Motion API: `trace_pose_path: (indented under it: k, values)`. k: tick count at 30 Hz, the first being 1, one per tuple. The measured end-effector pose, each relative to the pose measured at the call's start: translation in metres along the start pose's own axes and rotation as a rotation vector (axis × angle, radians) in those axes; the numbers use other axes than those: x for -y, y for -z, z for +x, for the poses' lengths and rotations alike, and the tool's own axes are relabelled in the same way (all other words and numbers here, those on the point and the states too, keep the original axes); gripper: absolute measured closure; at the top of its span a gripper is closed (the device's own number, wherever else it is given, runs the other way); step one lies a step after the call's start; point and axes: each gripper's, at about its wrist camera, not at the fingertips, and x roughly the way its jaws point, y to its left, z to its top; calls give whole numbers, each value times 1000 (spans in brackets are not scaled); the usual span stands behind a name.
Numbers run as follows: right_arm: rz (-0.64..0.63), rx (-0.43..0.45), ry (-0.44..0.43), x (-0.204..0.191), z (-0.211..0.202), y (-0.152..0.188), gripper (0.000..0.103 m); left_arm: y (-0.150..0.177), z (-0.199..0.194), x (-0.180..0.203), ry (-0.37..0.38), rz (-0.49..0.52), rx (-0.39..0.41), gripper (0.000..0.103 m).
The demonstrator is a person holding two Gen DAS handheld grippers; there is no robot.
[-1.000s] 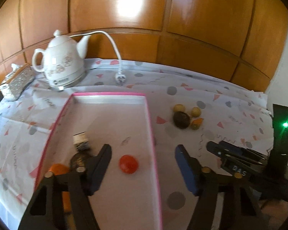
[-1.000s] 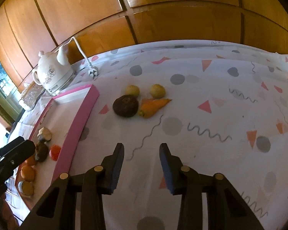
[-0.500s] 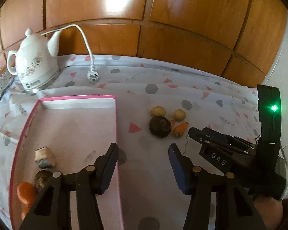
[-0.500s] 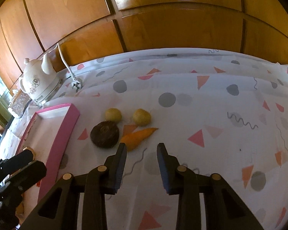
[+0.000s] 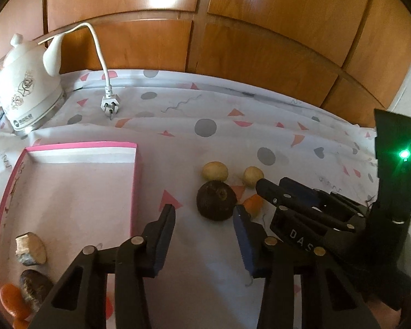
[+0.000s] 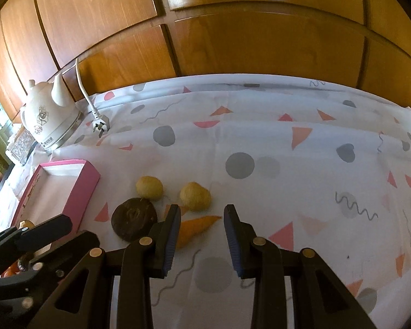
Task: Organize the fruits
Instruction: 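Grasp a small yellow potato with the right gripper while the left grasps another dark beet, then carry the dark beet into the tray with the left gripper while the right carries the potato there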
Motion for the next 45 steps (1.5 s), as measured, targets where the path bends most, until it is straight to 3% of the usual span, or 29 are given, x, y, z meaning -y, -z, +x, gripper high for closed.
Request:
trace_pose_path:
  k: [12, 15, 26, 35, 37, 39, 40, 45]
  values:
    - [-75, -63, -82, 2, 28, -15, 70, -7, 26, -8, -1, -59, -32, 61]
    - [-86, -61, -66, 0, 34, -15, 75, -7, 31, -9, -5, -65, -36, 61]
    - [-83, -36, 48, 11, 27, -10, 76, -13, 46, 5, -2, -26, -24, 60]
    - [-34, -32, 50, 23, 19, -4, 76, -16, 61, 7, 29, -58, -39, 48]
    - [-23, -33, 50, 26, 16, -2, 76, -14, 61, 8, 34, -51, -33, 50]
    - [-25, -34, 54, 26, 14, 0, 76, -13, 60, 6, 75, -58, -34, 68]
    - [-30, -35, 57, 25, 12, 2, 76, -13, 60, 5, 111, -68, -43, 71]
    - [-38, -38, 65, 25, 4, 11, 76, -7, 47, 4, 107, -65, -43, 73]
